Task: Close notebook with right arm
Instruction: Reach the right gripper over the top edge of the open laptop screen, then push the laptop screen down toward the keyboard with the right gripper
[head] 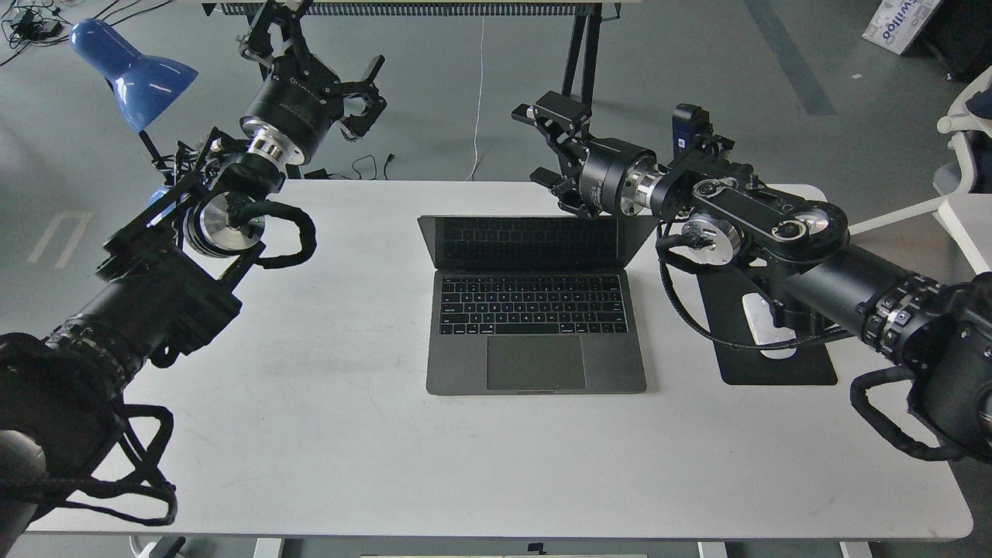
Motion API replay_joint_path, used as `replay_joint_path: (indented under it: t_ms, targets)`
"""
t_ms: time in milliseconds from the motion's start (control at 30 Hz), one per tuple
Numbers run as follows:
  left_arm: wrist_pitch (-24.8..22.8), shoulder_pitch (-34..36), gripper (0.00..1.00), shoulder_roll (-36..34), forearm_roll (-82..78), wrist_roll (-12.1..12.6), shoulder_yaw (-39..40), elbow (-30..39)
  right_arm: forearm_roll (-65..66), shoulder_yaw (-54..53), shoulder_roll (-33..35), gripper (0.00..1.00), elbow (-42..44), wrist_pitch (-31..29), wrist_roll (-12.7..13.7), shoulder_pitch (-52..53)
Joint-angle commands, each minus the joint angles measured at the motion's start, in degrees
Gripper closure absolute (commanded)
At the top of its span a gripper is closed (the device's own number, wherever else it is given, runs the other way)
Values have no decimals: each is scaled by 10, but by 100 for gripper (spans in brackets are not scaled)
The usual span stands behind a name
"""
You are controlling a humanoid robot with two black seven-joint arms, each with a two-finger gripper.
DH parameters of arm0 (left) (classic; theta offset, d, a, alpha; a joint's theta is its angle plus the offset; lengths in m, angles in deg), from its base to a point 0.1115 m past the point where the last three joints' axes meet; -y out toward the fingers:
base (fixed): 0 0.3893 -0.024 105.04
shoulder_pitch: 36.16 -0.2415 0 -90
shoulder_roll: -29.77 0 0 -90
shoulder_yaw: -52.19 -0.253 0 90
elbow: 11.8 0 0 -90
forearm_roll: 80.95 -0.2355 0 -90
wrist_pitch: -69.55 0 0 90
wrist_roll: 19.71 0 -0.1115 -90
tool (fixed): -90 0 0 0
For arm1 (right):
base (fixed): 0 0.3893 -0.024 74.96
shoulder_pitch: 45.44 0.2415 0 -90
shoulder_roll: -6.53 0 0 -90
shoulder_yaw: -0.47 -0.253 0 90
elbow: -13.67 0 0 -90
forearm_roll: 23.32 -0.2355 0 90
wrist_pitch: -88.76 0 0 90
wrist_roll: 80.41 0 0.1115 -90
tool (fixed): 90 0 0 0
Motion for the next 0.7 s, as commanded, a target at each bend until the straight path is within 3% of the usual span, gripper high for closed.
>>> replay_joint_path:
  t_ms: [0, 167, 667]
  targets:
    - [1, 0, 0, 0, 0, 0, 0, 0, -2, 1, 0, 0, -8, -1, 17, -14]
    - [0, 0, 0, 0, 0, 0, 0, 0, -6, 5, -7, 0, -22, -2, 31, -36]
    - [0, 0, 0, 0, 0, 0, 0, 0, 4, 11, -4, 0, -48, 1, 38, -148]
